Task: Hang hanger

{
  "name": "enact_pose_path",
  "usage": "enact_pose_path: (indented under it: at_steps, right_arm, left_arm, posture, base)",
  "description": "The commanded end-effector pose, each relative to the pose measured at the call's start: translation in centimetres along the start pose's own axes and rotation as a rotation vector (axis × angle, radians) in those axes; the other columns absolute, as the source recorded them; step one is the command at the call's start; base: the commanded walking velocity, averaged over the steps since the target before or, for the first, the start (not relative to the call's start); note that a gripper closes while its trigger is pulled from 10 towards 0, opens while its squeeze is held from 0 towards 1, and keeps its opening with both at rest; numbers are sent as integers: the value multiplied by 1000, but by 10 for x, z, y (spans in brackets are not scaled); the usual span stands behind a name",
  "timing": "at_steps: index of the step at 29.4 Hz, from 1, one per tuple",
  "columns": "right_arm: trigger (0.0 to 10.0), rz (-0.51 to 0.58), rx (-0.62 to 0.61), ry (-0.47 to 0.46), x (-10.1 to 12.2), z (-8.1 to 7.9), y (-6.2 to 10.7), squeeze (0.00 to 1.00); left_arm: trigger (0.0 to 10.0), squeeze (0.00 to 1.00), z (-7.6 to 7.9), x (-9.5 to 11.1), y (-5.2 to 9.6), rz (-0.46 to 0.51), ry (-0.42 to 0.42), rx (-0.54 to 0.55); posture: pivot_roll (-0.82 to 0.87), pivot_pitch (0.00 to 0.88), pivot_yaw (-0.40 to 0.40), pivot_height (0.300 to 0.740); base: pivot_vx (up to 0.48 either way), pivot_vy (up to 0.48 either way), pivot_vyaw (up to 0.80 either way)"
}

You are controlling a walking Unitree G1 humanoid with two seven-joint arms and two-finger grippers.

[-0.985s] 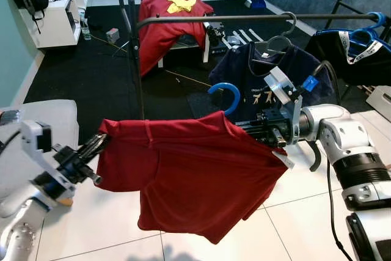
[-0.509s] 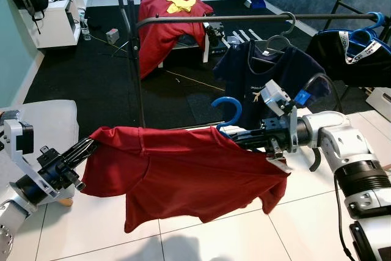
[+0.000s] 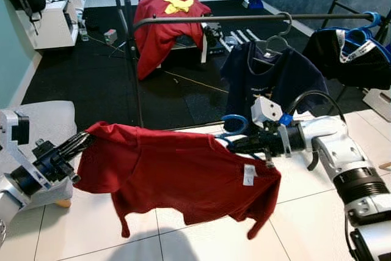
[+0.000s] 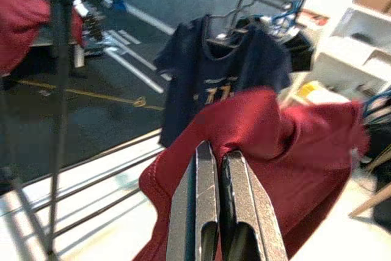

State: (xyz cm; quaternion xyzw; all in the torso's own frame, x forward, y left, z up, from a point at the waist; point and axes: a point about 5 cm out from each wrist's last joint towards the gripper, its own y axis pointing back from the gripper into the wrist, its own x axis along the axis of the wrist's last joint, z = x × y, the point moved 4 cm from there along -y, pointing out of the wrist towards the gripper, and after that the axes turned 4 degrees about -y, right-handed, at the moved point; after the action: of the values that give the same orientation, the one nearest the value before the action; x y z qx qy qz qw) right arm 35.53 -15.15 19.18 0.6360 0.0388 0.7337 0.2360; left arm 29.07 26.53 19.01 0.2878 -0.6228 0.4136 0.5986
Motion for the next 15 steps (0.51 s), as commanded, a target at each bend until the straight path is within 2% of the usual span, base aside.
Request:
enact_pose_path:
  at_steps: [1,4,10,12,14,15]
  right_arm:
    - [10000,98,-33,-6,16,7,7,0]
    - [10000,154,0,-43,24,3,12,0]
    - [10000,156,26,-58,23,0,13,0]
    - [10000,145,62,-73,21,-5,14,0]
    - [10000,68,114,-85,9,-14,16,0]
    - [10000,68,114,-85,9,-14,16,0]
  left_arm:
    - [0,0,-9,-3,8,-48,-54,42]
    - [0,0,-16,-6,9,-51,-76,89]
    - [0,0,-20,-6,9,-51,-90,118]
    - [0,0,-25,-5,7,-41,-106,157]
    - [0,0,-32,6,3,7,-124,194]
    - [0,0,-32,6,3,7,-124,194]
  posture:
    - [60,89,-42,740]
    - [59,89,-43,740]
    - [57,90,-44,740]
    - [57,90,-44,740]
    - [54,90,-43,740]
    - [54,90,-43,740]
  base:
    - [0,0,0]
    - [0,0,0]
    - [0,0,0]
    - [0,0,0]
    - [0,0,0]
    - [0,0,0]
